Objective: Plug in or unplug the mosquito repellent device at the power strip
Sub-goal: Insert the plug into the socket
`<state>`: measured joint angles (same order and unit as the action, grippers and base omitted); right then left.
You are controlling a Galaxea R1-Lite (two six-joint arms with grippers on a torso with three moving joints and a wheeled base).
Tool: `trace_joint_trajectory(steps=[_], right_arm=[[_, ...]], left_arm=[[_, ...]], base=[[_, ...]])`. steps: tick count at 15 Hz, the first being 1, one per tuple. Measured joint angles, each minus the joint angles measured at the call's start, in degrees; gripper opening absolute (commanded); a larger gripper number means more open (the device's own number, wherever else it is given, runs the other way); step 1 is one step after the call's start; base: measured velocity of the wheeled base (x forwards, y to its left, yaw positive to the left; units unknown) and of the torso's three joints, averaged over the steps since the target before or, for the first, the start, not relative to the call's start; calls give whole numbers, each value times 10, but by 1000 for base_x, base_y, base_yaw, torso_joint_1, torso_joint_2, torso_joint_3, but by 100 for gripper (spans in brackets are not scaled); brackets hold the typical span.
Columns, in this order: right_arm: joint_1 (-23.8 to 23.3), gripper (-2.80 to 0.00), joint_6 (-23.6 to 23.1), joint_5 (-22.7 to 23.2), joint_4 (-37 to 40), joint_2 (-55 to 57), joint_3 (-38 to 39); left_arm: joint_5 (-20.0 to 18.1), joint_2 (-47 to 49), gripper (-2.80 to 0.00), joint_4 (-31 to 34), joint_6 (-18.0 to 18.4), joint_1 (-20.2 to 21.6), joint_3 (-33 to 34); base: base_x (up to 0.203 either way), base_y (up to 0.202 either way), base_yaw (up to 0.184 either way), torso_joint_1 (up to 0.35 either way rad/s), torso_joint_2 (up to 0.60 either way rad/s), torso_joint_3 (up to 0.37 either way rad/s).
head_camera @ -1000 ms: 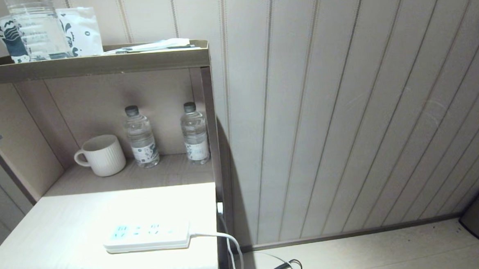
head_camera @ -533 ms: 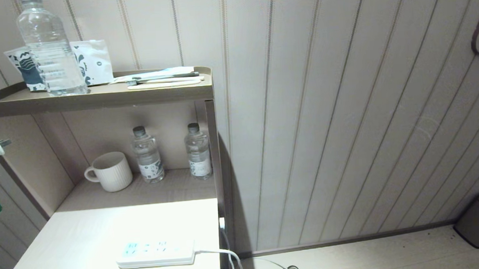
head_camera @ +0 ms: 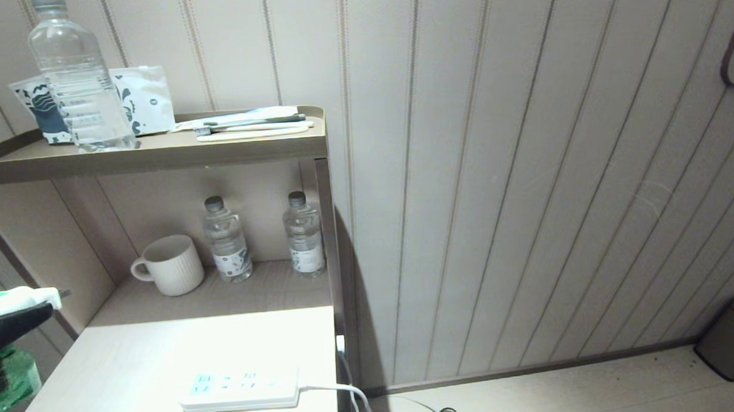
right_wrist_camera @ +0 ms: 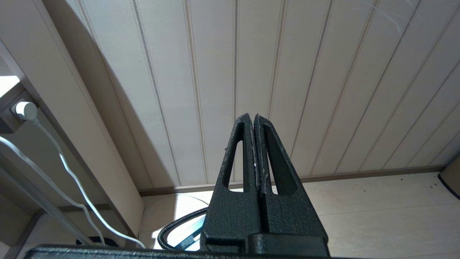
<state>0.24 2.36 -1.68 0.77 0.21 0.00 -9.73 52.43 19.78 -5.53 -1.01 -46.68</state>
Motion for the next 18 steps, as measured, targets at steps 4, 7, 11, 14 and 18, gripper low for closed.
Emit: trace_joint_trajectory(steps=[4,7,11,14,18], right_arm=[[0,-280,0,0,0,0,0],[0,-280,0,0,0,0,0],[0,-280,0,0,0,0,0],[0,-280,0,0,0,0,0],[0,-280,0,0,0,0,0]], left_arm=[[-7,77,-280,209,0,-5,-146],[-1,143,-280,377,-7,-55,-219],[48,253,-280,460,-31,-78,-288],[87,347,-280,466,-70,-88,-361],[97,460,-280,491,-114,-130,-463]], base=[[0,0,0,0,0,0],[0,0,0,0,0,0],[0,0,0,0,0,0],[0,0,0,0,0,0],[0,0,0,0,0,0]])
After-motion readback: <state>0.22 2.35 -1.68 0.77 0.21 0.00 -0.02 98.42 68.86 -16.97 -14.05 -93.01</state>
